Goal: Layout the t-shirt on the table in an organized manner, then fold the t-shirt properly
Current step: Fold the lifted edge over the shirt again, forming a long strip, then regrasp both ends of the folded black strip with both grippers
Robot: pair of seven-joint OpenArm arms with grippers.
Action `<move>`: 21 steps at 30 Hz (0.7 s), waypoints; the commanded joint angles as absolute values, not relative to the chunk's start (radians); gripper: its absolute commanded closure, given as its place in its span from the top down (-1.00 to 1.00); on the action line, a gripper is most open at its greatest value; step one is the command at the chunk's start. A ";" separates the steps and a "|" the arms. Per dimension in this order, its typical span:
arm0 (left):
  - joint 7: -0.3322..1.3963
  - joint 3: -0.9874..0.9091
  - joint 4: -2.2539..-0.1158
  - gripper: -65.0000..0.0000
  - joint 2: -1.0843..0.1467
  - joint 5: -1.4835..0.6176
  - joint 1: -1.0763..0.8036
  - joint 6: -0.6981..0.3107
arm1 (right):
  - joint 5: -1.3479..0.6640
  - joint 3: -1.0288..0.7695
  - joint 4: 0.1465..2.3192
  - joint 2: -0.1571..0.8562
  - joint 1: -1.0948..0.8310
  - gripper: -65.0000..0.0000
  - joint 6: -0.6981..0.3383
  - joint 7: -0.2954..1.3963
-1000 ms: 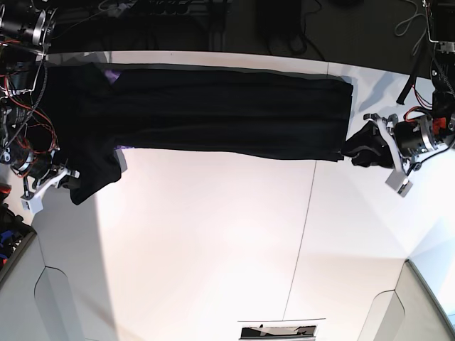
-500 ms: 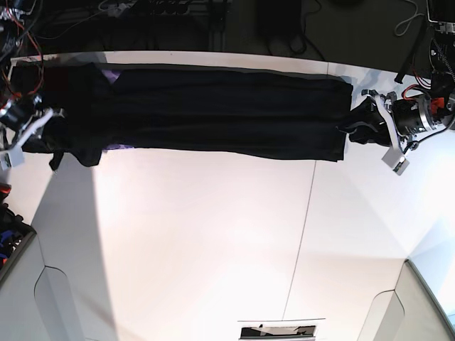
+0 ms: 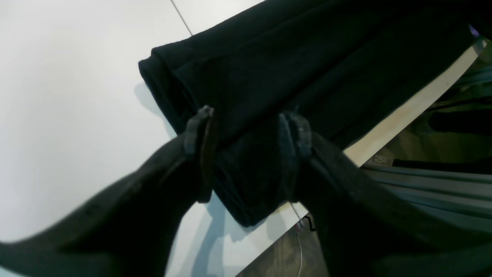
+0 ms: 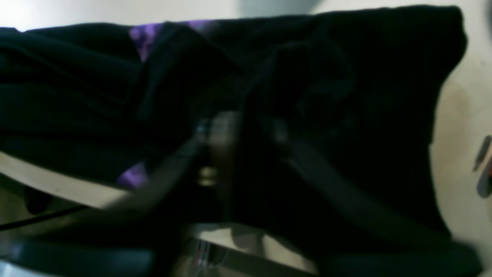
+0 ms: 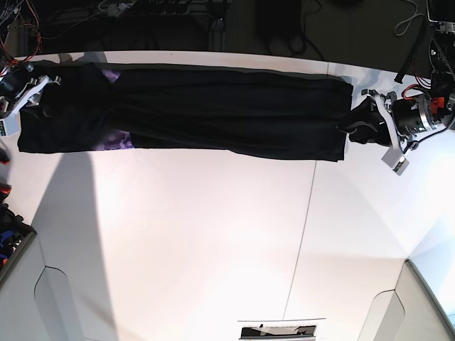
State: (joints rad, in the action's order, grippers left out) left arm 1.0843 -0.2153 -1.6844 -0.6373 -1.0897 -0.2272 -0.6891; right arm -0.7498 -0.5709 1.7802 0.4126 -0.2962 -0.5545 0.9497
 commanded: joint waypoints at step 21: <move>1.107 -0.479 -1.701 0.02 -0.656 -1.197 -0.313 -0.698 | -0.746 -0.644 1.959 0.429 -0.292 -1.00 -0.554 0.849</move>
State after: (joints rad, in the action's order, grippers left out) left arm 1.1114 -0.4740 -1.6848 -0.6380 -1.1763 -0.3168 -0.6891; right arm -0.7399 -0.6384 1.9491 0.4129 -0.2939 -0.5537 0.8711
